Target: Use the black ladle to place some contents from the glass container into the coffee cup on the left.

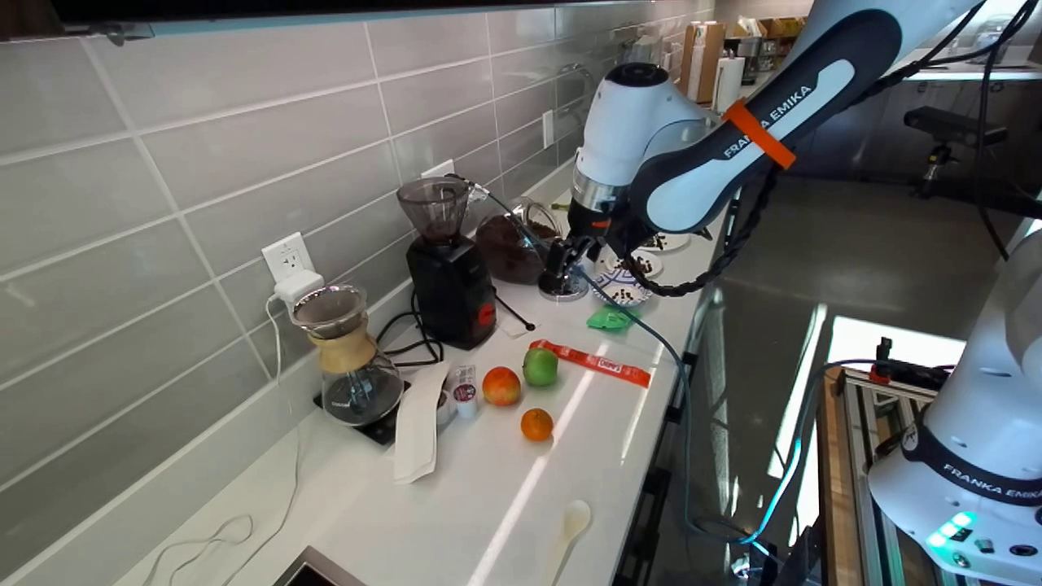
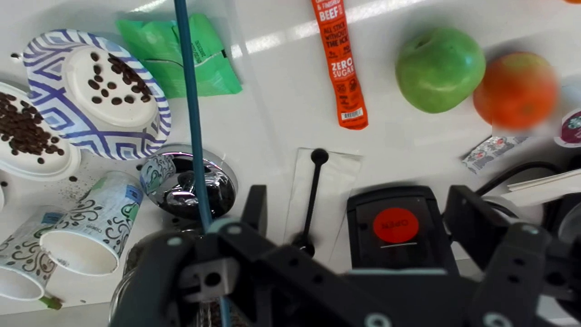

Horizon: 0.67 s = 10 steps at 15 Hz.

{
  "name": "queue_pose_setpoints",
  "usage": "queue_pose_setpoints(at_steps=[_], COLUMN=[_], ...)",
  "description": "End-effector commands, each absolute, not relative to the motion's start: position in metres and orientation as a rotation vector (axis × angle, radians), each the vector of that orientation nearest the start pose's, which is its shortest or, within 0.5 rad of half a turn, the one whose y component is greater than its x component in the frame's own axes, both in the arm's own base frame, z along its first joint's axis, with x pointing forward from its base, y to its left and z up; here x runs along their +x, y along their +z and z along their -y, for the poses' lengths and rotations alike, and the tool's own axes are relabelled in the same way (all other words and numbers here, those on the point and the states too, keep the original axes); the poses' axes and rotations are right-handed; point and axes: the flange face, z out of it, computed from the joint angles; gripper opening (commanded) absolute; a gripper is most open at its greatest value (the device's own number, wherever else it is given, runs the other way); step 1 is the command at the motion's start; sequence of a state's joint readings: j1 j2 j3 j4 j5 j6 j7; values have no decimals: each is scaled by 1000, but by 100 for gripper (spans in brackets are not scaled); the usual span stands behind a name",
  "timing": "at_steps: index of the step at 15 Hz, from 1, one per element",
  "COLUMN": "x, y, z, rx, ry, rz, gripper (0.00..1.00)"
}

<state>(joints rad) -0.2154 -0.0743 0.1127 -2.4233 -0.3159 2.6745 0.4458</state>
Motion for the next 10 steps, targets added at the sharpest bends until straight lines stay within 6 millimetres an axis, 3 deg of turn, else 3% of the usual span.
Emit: queue_pose_setpoints(at_steps=[1, 3, 10], x=[536, 552, 611], y=[344, 332, 291], z=[54, 59, 80], rx=[-3222, -3222, -3199], ry=[-408, -332, -416], rz=[-581, -558, -520], gripper=[100, 100, 100])
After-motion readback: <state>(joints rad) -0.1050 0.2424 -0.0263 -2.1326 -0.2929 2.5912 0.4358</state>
